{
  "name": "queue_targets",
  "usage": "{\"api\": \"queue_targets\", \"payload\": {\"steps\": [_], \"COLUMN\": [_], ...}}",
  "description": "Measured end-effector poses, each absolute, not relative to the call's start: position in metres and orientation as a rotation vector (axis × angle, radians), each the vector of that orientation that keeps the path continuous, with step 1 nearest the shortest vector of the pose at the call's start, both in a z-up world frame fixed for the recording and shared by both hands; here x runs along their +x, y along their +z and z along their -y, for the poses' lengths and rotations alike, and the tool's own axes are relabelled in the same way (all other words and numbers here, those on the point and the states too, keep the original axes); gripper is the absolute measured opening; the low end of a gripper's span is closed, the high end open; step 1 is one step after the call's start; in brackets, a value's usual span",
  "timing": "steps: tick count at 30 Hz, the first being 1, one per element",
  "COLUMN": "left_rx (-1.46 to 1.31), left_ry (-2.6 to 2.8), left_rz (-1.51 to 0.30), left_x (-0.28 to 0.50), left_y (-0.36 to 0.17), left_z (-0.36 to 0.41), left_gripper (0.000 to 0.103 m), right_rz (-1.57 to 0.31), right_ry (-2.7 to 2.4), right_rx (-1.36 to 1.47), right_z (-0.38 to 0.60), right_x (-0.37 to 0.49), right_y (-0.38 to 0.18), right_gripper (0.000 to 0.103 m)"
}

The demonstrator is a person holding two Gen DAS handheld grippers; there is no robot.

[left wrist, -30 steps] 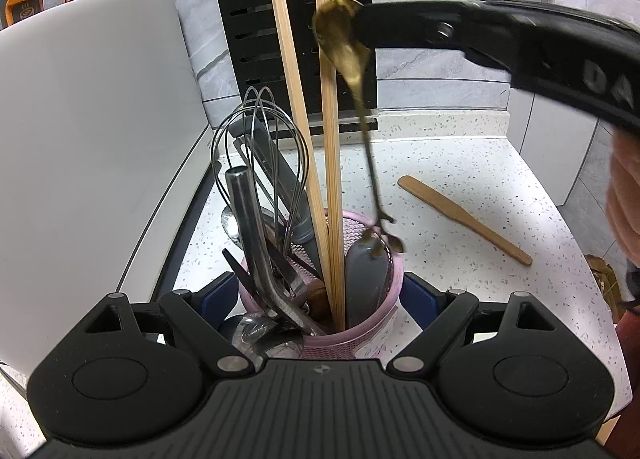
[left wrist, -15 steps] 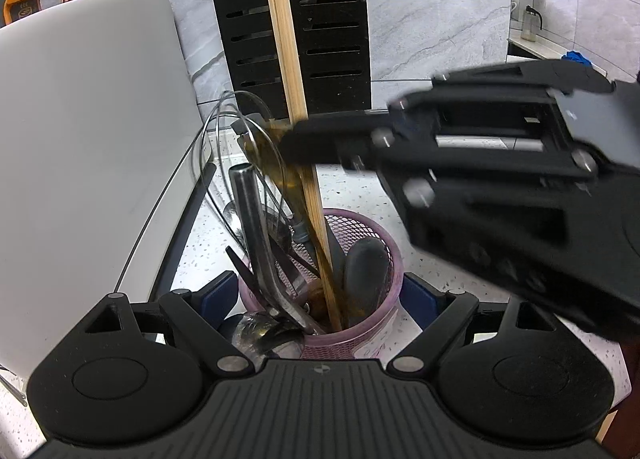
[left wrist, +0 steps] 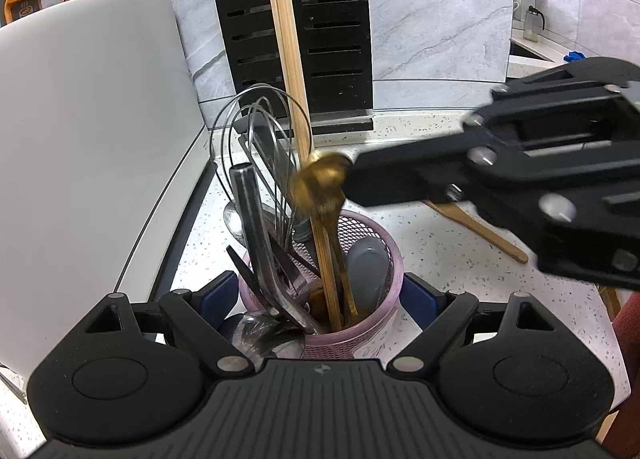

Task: Organize utensils
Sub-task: 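Lower the gold spoon into the pink cup and open the right tool, then move the right tool to the wooden spatula on the counter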

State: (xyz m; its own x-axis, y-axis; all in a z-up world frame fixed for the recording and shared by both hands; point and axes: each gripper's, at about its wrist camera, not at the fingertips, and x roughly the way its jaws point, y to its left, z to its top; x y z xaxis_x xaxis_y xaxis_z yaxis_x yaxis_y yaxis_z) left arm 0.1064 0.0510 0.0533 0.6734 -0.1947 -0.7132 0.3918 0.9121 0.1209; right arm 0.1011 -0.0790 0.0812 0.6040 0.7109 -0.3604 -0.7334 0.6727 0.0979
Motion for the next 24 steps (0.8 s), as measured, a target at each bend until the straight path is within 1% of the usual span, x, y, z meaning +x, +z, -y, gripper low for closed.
{"api": "queue_targets", "payload": {"steps": [2, 6, 7, 11, 16, 19, 20, 22, 23, 24], "left_rx": [0.275, 0.276, 0.276, 0.276, 0.280, 0.279, 0.279, 0.279, 0.278, 0.278], "left_ry": [-0.335, -0.333, -0.332, -0.335, -0.328, -0.325, -0.326, -0.325, -0.324, -0.322], "left_rz": [-0.765, -0.765, -0.765, -0.764, -0.758, -0.758, -0.758, -0.757, -0.757, -0.757], "left_x": [0.107, 0.108, 0.108, 0.109, 0.109, 0.109, 0.109, 0.109, 0.109, 0.109], "left_y": [0.053, 0.053, 0.053, 0.053, 0.053, 0.052, 0.052, 0.052, 0.052, 0.051], "left_z": [-0.051, -0.050, -0.049, -0.050, -0.048, -0.047, -0.047, -0.047, -0.047, -0.047], "left_gripper": [0.101, 0.101, 0.101, 0.101, 0.101, 0.101, 0.101, 0.101, 0.101, 0.101], "right_rz": [-0.403, -0.309, -0.313, -0.388, -0.529, -0.595, -0.609, -0.644, -0.671, -0.700], "right_ry": [0.824, 0.762, 0.756, 0.738, 0.692, 0.638, 0.620, 0.586, 0.564, 0.546], "right_rx": [-0.077, -0.064, -0.058, -0.070, 0.002, -0.007, -0.009, -0.018, -0.023, -0.029], "right_z": [0.079, 0.085, 0.085, 0.082, 0.092, 0.095, 0.096, 0.098, 0.100, 0.101], "right_x": [0.098, 0.090, 0.092, 0.102, 0.123, 0.132, 0.134, 0.141, 0.144, 0.148], "right_y": [0.084, 0.085, 0.083, 0.079, 0.077, 0.074, 0.074, 0.073, 0.072, 0.071], "right_gripper": [0.000, 0.000, 0.000, 0.000, 0.001, 0.001, 0.003, 0.012, 0.027, 0.033]}}
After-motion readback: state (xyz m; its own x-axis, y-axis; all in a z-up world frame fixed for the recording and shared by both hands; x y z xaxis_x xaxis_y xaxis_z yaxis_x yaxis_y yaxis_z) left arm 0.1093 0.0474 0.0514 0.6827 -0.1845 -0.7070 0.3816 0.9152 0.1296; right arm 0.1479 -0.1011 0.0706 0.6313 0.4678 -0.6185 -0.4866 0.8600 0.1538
